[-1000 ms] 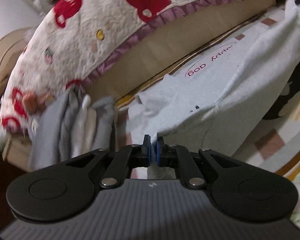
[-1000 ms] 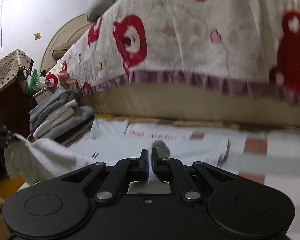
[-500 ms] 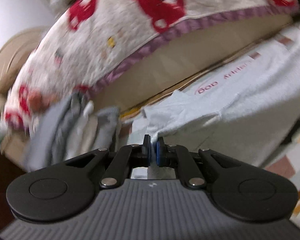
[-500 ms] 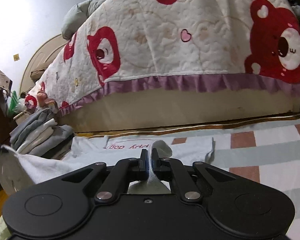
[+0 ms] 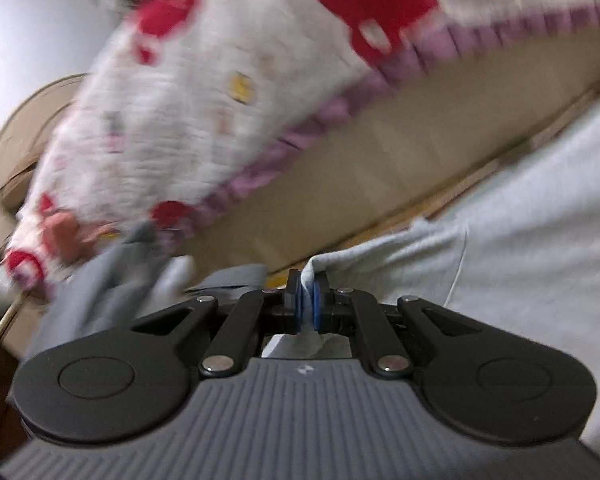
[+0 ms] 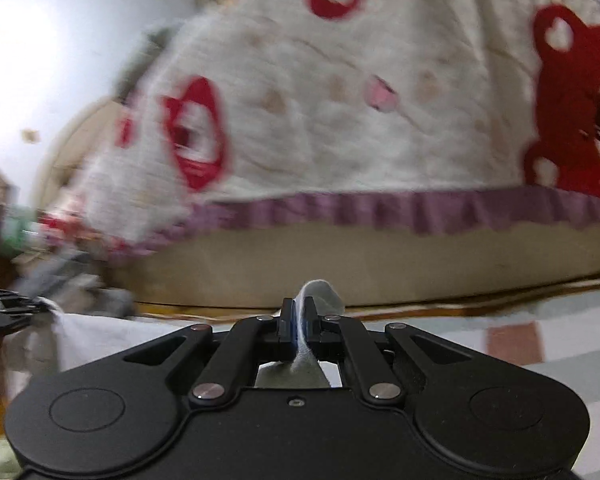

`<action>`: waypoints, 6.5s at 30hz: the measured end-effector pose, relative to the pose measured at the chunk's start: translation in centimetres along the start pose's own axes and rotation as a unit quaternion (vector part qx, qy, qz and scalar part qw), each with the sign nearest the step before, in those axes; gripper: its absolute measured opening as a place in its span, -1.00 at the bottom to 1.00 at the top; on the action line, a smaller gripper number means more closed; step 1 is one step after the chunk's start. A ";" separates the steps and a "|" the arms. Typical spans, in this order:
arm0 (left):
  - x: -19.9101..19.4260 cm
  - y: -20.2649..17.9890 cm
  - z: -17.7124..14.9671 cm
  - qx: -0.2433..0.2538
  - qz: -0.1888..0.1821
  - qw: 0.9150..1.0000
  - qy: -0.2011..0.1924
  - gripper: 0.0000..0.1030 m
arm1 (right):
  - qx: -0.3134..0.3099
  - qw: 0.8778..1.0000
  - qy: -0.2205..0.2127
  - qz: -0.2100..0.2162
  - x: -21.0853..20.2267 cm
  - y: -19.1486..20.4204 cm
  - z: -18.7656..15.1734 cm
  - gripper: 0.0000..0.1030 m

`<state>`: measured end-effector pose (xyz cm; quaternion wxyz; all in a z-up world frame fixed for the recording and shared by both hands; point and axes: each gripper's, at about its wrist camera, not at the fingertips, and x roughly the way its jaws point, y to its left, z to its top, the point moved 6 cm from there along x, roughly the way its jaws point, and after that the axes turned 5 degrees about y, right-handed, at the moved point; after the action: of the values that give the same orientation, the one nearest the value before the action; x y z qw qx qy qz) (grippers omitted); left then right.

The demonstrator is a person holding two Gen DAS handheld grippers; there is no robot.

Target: Fold clothes

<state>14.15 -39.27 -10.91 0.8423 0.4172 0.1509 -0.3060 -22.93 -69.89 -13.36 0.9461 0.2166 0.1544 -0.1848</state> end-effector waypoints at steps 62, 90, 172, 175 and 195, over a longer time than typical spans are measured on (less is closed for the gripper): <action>2.1 6.9 -8.0 -0.299 -0.072 0.948 0.078 -0.32 | 0.065 0.952 0.272 -0.125 13.2 -4.8 5.6 -0.28; -7.6 -1.8 -17.4 -0.245 -0.128 0.956 0.099 0.02 | -0.214 0.920 0.265 0.191 23.3 32.4 -5.3 -0.07; 3.1 8.7 -19.4 -0.421 -0.110 0.885 0.167 -0.13 | -0.114 0.968 0.205 0.090 36.9 23.8 -2.1 -0.85; 3.7 8.0 -20.0 -0.445 -0.140 0.869 0.168 0.01 | -0.105 0.966 0.222 0.077 37.4 23.6 -2.8 -0.80; 5.3 5.6 -21.8 -0.513 -0.163 0.828 0.159 0.34 | -0.268 0.899 0.319 0.138 32.4 22.7 -5.2 -0.14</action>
<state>21.84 -21.42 -23.39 0.8371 -0.0624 0.4842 -0.2467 14.04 -57.63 -21.87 0.8845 0.0217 0.4600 0.0747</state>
